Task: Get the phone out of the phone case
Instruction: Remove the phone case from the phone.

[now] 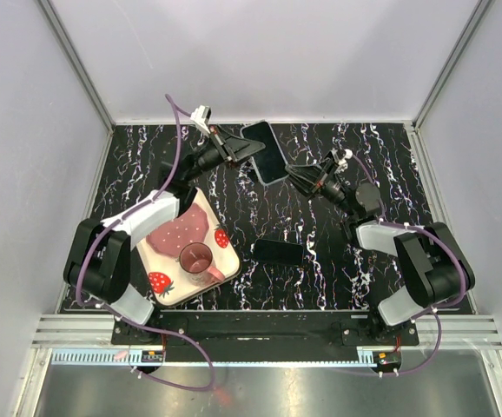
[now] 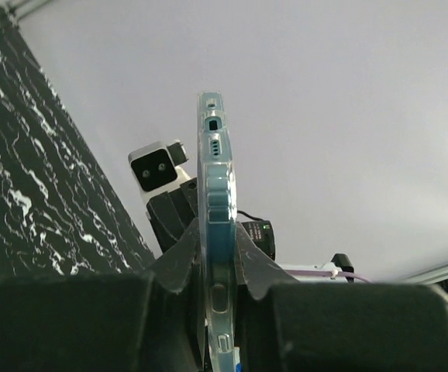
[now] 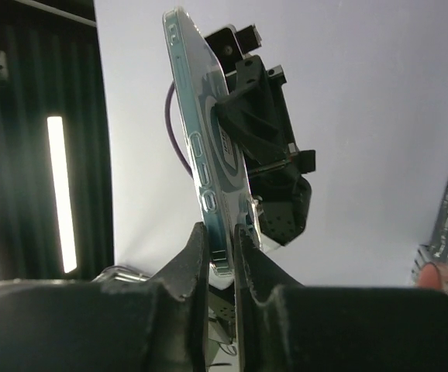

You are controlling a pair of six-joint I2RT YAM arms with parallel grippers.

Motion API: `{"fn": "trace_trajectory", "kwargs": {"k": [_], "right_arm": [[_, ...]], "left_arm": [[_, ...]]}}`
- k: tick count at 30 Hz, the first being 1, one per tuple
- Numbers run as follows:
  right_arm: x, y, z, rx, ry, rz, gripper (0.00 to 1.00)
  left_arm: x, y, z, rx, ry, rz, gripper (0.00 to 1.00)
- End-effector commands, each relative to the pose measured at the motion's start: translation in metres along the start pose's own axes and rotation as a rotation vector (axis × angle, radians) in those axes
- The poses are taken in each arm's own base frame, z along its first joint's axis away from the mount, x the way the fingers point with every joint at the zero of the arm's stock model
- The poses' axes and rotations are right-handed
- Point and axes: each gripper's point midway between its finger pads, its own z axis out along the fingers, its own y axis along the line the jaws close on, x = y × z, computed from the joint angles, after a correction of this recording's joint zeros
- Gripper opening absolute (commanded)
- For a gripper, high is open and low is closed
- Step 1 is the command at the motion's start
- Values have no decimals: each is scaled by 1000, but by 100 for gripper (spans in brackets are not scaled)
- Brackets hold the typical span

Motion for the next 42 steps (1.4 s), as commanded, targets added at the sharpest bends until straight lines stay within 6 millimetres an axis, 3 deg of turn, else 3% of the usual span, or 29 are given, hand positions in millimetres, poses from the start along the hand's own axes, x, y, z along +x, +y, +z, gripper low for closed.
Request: {"fn": "trace_trajectory", "kwargs": {"k": [1, 5, 8, 13, 23, 33, 42], "right_arm": [[-6, 70, 11, -267, -45, 103, 0], [5, 103, 26, -350, 0, 96, 0], [7, 111, 36, -381, 10, 129, 0], [9, 101, 44, -371, 13, 169, 0], [3, 55, 41, -278, -37, 235, 0], [8, 54, 50, -277, -7, 231, 0], [13, 61, 52, -289, 22, 203, 0]], "left_arm": [[-1, -96, -16, 284, -61, 266, 0], [-4, -101, -24, 327, -149, 296, 0], [-4, -106, -32, 365, -196, 308, 0], [-3, -116, -37, 401, -217, 329, 0], [-9, -151, -46, 511, -258, 268, 0], [-10, -200, -69, 655, -293, 210, 0], [-9, -221, -82, 717, -276, 143, 0]]}}
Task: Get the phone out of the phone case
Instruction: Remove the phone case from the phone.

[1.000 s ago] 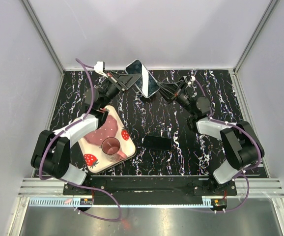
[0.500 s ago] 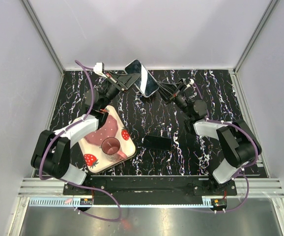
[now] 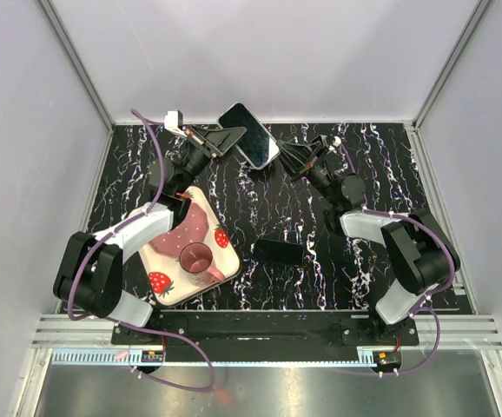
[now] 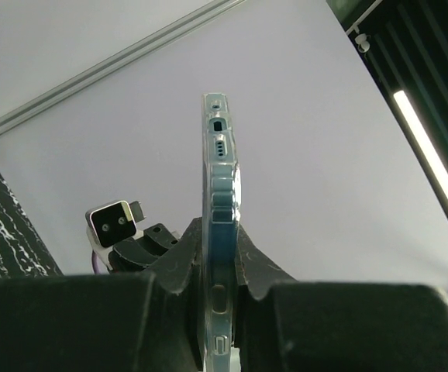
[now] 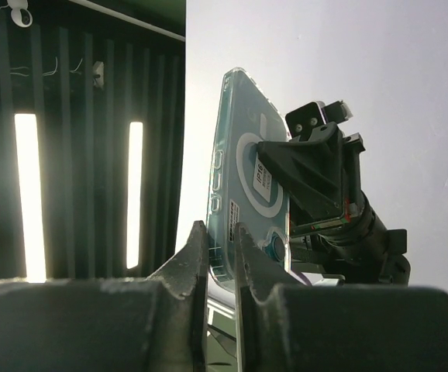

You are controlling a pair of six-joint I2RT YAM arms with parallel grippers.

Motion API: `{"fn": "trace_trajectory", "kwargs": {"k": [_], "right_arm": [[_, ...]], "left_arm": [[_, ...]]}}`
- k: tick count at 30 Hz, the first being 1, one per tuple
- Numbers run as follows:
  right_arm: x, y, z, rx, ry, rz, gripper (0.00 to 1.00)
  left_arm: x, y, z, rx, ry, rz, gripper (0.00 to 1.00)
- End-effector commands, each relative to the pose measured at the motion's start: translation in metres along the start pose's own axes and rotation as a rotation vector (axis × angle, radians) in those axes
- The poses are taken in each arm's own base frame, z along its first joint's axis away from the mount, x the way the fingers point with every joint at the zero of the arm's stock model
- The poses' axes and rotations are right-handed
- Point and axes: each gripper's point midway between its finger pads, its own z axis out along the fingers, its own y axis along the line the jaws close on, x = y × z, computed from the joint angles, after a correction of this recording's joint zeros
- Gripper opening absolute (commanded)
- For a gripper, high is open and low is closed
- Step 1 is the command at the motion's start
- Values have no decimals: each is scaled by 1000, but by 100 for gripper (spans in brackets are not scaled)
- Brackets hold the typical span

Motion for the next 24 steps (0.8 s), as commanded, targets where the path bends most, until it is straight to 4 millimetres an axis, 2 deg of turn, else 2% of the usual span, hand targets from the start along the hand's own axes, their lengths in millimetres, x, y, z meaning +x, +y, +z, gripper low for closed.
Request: {"fn": "trace_trajectory", "kwargs": {"k": [1, 5, 13, 17, 24], "right_arm": [[13, 15, 5, -64, 64, 110, 0], [14, 18, 8, -73, 72, 103, 0], [9, -5, 8, -29, 66, 79, 0], [9, -8, 14, -28, 91, 64, 0], [9, -13, 21, -22, 117, 73, 0]], "left_arm": [[11, -176, -34, 563, 33, 18, 0], [12, -179, -36, 574, 51, -33, 0], [6, -191, -41, 620, 42, -131, 0], [3, -182, -37, 604, 28, -152, 0], [-14, -184, -30, 668, 0, -277, 0]]}}
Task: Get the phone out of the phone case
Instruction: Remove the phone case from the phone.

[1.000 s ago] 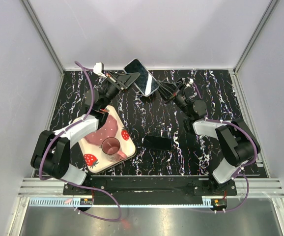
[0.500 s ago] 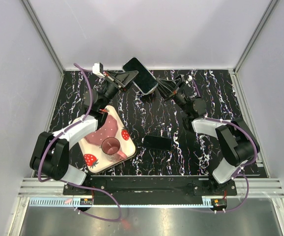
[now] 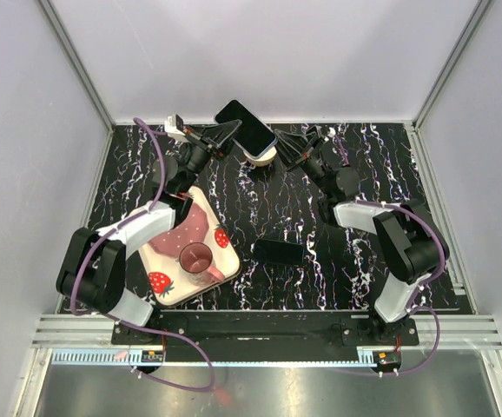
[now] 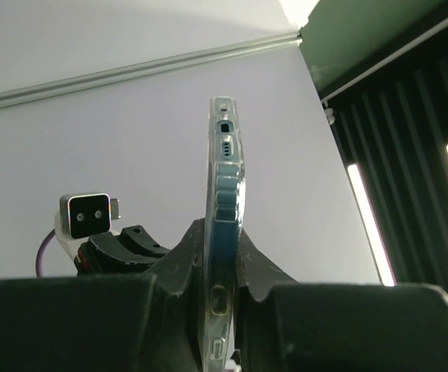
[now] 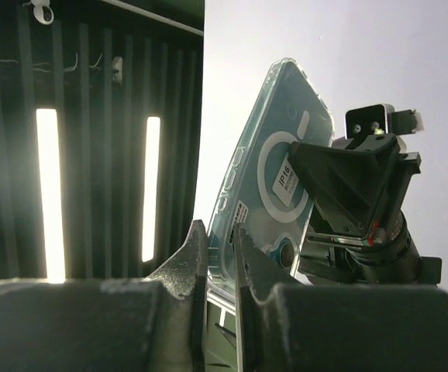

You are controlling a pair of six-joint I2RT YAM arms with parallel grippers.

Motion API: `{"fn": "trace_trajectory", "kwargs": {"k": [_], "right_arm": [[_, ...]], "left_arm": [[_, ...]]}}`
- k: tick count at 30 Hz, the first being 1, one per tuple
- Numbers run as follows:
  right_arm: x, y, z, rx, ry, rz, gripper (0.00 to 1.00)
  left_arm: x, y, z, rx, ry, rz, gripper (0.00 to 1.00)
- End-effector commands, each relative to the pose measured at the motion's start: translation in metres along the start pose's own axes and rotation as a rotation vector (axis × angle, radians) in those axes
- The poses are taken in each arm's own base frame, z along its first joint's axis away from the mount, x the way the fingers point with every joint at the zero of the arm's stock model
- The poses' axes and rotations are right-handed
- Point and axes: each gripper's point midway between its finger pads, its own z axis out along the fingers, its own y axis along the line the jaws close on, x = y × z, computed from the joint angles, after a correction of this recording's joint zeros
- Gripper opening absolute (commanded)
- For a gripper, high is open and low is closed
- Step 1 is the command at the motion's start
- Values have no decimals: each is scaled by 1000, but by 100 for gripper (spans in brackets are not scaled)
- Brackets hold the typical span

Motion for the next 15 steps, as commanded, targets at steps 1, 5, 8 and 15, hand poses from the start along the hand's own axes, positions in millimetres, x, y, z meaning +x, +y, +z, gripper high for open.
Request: {"fn": "trace_trajectory", "kwargs": {"k": [1, 5, 8, 15], "right_arm": [[12, -19, -1, 21, 76, 53, 0], [10, -24, -1, 29, 77, 46, 0], [9, -29, -3, 40, 71, 33, 0], [5, -47, -9, 82, 67, 36, 0]], "left_arm": [[45, -185, -45, 699, 190, -94, 0], [39, -198, -44, 736, 170, -119, 0], [37, -207, -44, 759, 164, -137, 0], [28, -213, -42, 780, 151, -206, 0]]}}
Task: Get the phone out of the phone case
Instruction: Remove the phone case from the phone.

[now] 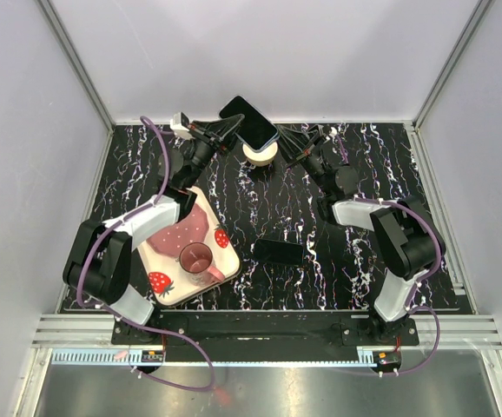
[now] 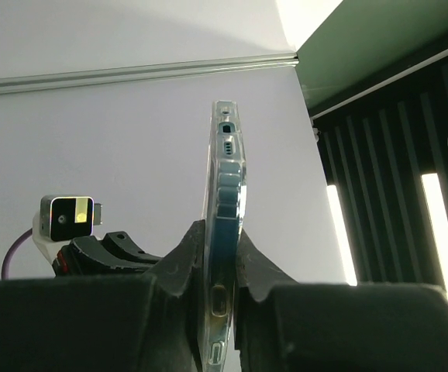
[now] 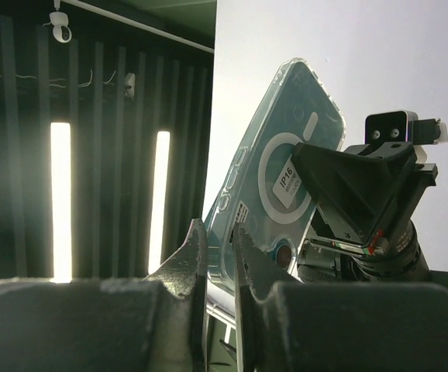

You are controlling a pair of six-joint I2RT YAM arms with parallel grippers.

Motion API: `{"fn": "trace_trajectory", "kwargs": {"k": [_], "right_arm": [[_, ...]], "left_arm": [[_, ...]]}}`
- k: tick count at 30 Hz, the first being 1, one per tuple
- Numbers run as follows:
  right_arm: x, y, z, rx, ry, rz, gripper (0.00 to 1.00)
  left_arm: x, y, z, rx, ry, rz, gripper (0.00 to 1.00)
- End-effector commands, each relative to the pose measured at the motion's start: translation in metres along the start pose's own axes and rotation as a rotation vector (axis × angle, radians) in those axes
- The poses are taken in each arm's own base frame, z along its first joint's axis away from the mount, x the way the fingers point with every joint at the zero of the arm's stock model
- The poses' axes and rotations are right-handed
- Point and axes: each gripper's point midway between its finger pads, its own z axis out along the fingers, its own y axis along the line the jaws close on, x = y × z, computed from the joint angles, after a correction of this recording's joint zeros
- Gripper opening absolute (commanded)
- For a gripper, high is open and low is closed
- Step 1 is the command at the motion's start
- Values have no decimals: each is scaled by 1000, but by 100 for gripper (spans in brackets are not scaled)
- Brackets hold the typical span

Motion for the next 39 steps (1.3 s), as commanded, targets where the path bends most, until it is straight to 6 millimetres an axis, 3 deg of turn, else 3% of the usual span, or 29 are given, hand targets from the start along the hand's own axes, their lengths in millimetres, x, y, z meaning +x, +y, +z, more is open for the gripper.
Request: {"fn": "trace_trajectory", "kwargs": {"k": [1, 5, 10, 15, 19, 23, 25, 27, 30, 39], "right_arm": [[21, -47, -15, 108, 115, 21, 0], [19, -56, -21, 134, 107, 23, 0], [15, -82, -33, 204, 112, 48, 0], [16, -101, -42, 262, 140, 23, 0], [11, -129, -53, 394, 134, -7, 0], [13, -142, -57, 504, 167, -94, 0], [13, -145, -58, 567, 165, -102, 9], [11, -139, -55, 557, 172, -119, 16], [6, -132, -52, 536, 182, -112, 16], [-1, -119, -51, 577, 211, -173, 27]], "left_arm": [[64, -217, -64, 789, 241, -106, 0], [64, -226, -63, 813, 251, -116, 0], [64, -233, -64, 835, 247, -117, 0], [71, -229, -59, 813, 281, -102, 0], [83, -206, -49, 686, 342, -82, 0], [90, -187, -46, 609, 379, -67, 0], [96, -179, -46, 573, 406, -39, 0], [100, -172, -42, 548, 430, -11, 0], [110, -145, -32, 455, 499, 38, 0], [128, -94, -40, 307, 658, 126, 0]]}}
